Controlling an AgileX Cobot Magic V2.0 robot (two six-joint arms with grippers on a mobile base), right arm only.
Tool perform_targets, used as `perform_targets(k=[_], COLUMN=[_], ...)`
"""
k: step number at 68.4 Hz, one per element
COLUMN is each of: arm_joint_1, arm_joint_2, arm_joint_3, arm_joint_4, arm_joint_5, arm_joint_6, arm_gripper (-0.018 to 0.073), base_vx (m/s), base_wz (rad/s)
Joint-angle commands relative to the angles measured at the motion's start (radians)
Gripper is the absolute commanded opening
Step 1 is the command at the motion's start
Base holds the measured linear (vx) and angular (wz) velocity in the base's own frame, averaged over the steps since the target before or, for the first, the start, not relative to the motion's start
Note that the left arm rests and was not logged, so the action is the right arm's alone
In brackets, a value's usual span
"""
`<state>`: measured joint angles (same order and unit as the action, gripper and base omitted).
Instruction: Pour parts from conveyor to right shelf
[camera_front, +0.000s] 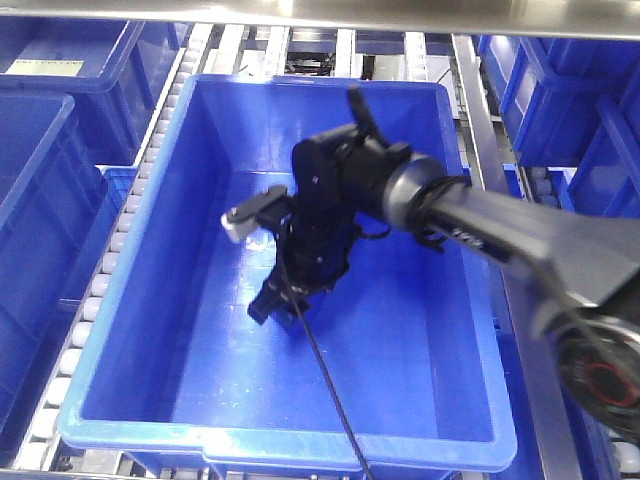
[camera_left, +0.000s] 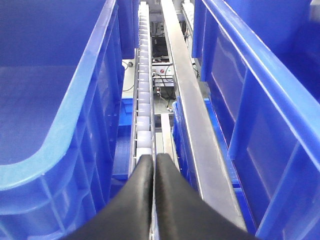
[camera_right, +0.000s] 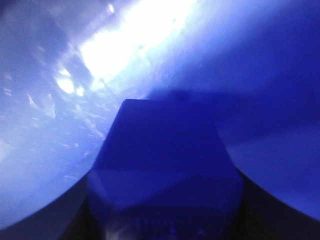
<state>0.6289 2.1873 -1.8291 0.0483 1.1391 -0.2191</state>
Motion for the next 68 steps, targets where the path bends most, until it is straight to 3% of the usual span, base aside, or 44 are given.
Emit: perform_targets(k=[1,12,21,40,48,58,68], arm_joint_1=[-0.003,-0.003,-0.003,-0.003,-0.002,-0.002,-0.003], arm_joint_2=[-0.042,-0.031,-0.031,-0.039,-0.067,-0.135,-0.248], arm_joint_3=[-0.035,-0.038,-0.038,-0.038,-0.038,-0.012,0.117], arm_joint_4=[-0.008,-0.033,-0.048,-0.042,-0.039,-0.04,-0.04], arm_joint_5=[0.0,-0.001,-0.001,-0.041,-0.091,-0.178,-0.33], arm_joint_6=[-0.002,-0.002,-0.002,0.06,0.077,0.078,0.096], arm_gripper=[-0.0006,0.0009,0.0079,0.0462,0.0562,0.058,0.0549], base_vx=[0.0,0.0,0.0,0.0,0.0,0.0,0.0], base_wz=[0.0,0.0,0.0,0.0,0.0,0.0,0.0])
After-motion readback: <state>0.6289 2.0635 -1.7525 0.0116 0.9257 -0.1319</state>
